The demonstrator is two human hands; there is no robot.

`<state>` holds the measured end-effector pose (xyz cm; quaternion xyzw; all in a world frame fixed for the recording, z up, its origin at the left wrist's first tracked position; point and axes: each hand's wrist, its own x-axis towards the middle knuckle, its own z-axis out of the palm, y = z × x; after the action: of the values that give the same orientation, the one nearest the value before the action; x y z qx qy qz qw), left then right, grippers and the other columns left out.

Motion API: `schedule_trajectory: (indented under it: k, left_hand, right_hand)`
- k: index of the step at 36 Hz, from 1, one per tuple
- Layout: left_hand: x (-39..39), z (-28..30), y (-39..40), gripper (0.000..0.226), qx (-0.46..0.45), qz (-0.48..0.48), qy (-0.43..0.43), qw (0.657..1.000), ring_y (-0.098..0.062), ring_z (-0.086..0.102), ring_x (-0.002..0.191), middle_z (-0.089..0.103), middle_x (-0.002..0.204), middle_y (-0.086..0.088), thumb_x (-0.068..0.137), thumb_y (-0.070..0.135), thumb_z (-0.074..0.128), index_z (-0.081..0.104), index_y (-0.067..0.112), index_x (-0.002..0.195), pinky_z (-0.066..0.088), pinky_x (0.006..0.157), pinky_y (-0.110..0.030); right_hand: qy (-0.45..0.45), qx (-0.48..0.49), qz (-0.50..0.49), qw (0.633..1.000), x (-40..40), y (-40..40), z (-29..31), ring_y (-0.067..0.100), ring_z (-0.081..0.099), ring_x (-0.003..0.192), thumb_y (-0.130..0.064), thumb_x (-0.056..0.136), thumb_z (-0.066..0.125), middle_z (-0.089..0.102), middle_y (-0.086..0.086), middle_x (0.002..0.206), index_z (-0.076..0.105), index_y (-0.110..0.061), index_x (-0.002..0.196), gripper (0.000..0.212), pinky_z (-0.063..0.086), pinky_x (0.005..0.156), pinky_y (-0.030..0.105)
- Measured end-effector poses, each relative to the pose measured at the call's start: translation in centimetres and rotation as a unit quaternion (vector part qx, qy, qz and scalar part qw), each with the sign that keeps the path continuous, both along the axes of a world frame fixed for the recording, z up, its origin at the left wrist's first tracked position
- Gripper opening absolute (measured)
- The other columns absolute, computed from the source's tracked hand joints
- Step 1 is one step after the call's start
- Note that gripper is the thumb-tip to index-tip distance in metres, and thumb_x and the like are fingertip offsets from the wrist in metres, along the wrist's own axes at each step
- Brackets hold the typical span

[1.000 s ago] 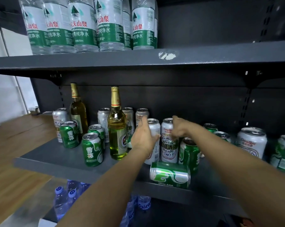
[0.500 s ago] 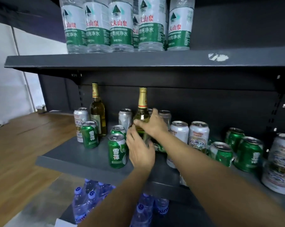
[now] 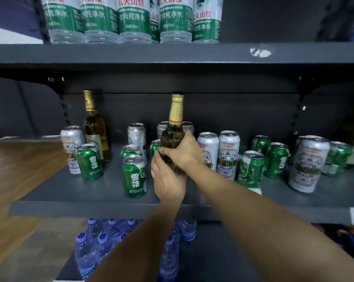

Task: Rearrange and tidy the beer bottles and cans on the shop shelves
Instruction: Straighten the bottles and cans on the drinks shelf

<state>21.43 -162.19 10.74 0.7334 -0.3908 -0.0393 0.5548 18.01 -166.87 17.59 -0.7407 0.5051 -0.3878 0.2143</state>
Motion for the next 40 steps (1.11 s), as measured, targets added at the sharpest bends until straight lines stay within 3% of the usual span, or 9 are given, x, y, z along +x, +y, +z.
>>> schedule_trajectory:
  k: [6, 11, 13, 17, 21, 26, 32, 35, 40]
  left_hand:
    - [-1.4, 1.6, 2.7, 0.100, 0.012, -0.006, -0.031, 0.999, -0.028, 0.041, 0.130, 0.042, 0.142, -0.007, 0.071, 0.038, 0.077, 0.016, 0.022, 0.149, 0.042, 0.096, -0.046]
    - [-6.3, 3.7, 5.2, 0.073, 0.015, -0.037, -0.027, 0.999, -0.032, 0.060, 0.103, 0.062, 0.116, -0.007, 0.074, 0.040, 0.072, 0.033, 0.021, 0.133, 0.046, 0.077, -0.037]
    - [-9.0, 4.1, 6.3, 0.067, 0.014, -0.048, -0.028, 0.998, -0.032, 0.061, 0.099, 0.063, 0.110, -0.005, 0.074, 0.040, 0.071, 0.035, 0.022, 0.128, 0.047, 0.078, -0.038]
    - [-15.5, 4.2, 7.8, 0.060, 0.029, -0.083, -0.024, 0.996, -0.029, 0.062, 0.096, 0.062, 0.100, -0.002, 0.075, 0.040, 0.069, 0.038, 0.024, 0.124, 0.047, 0.075, -0.037]
    - [-23.2, 3.6, 8.9, 0.059, 0.053, -0.137, -0.024, 0.989, -0.032, 0.061, 0.098, 0.063, 0.105, -0.007, 0.081, 0.038, 0.065, 0.036, 0.023, 0.130, 0.050, 0.079, -0.039]
    - [-33.0, 2.4, 9.6, 0.065, 0.075, -0.220, -0.028, 0.972, -0.033, 0.060, 0.104, 0.062, 0.113, -0.012, 0.084, 0.034, 0.065, 0.031, 0.018, 0.138, 0.051, 0.084, -0.043]
    - [-44.3, 1.6, 10.3, 0.050, 0.103, -0.306, -0.035, 0.946, -0.033, 0.062, 0.098, 0.064, 0.106, -0.009, 0.084, 0.037, 0.063, 0.037, 0.021, 0.124, 0.048, 0.075, -0.036]
    - [-49.3, 1.0, 10.1, 0.048, 0.107, -0.349, -0.036, 0.930, -0.032, 0.063, 0.092, 0.065, 0.102, -0.006, 0.082, 0.040, 0.062, 0.037, 0.025, 0.121, 0.053, 0.078, -0.040]
    - [-56.7, 0.4, 9.3, 0.044, 0.118, -0.391, -0.053, 0.911, -0.033, 0.061, 0.097, 0.064, 0.102, -0.007, 0.081, 0.037, 0.062, 0.039, 0.024, 0.116, 0.044, 0.070, -0.034]
  right_hand:
    - [0.005, -0.077, 0.015, 0.997, -3.9, 4.0, 1.9, 0.025, 0.058, 0.106, -0.056, 0.065, 0.078, 0.053, 0.001, 0.118, 0.041, -0.020, 0.120, 0.076, 0.050, 0.084, 0.040]
    - [-0.005, -0.103, -0.008, 0.995, -9.0, 7.0, 3.6, 0.027, 0.058, 0.102, -0.057, 0.065, 0.076, 0.053, 0.001, 0.113, 0.042, -0.020, 0.112, 0.069, 0.047, 0.076, 0.036]
    - [-0.015, -0.099, -0.025, 0.995, -11.8, 8.1, 3.7, 0.027, 0.058, 0.102, -0.058, 0.065, 0.076, 0.054, 0.001, 0.113, 0.042, -0.020, 0.111, 0.069, 0.043, 0.072, 0.034]
    - [-0.025, -0.090, -0.056, 0.994, -18.6, 10.0, 3.1, 0.025, 0.059, 0.100, -0.059, 0.066, 0.077, 0.053, 0.002, 0.112, 0.042, -0.020, 0.115, 0.071, 0.049, 0.076, 0.039]
    - [-0.063, -0.073, -0.100, 0.990, -26.3, 11.9, 1.8, 0.023, 0.058, 0.107, -0.056, 0.066, 0.079, 0.055, 0.000, 0.120, 0.036, -0.022, 0.131, 0.084, 0.043, 0.075, 0.032]
    - [-0.059, -0.059, -0.179, 0.980, -36.2, 14.1, 0.2, 0.025, 0.059, 0.108, -0.057, 0.066, 0.078, 0.058, 0.000, 0.116, 0.045, -0.021, 0.119, 0.072, 0.045, 0.081, 0.035]
    - [-0.034, -0.042, -0.255, 0.965, -47.6, 15.9, -0.8, 0.026, 0.058, 0.108, -0.061, 0.070, 0.073, 0.055, 0.002, 0.118, 0.043, -0.020, 0.117, 0.069, 0.048, 0.080, 0.039]
    - [-0.029, -0.023, -0.285, 0.958, -52.7, 16.2, -1.2, 0.028, 0.057, 0.112, -0.058, 0.072, 0.072, 0.055, 0.004, 0.122, 0.042, -0.018, 0.122, 0.070, 0.045, 0.082, 0.039]
    - [-0.023, 0.006, -0.315, 0.949, -60.3, 16.5, -2.1, 0.031, 0.058, 0.109, -0.051, 0.076, 0.072, 0.059, 0.003, 0.119, 0.034, -0.020, 0.127, 0.070, 0.048, 0.088, 0.042]
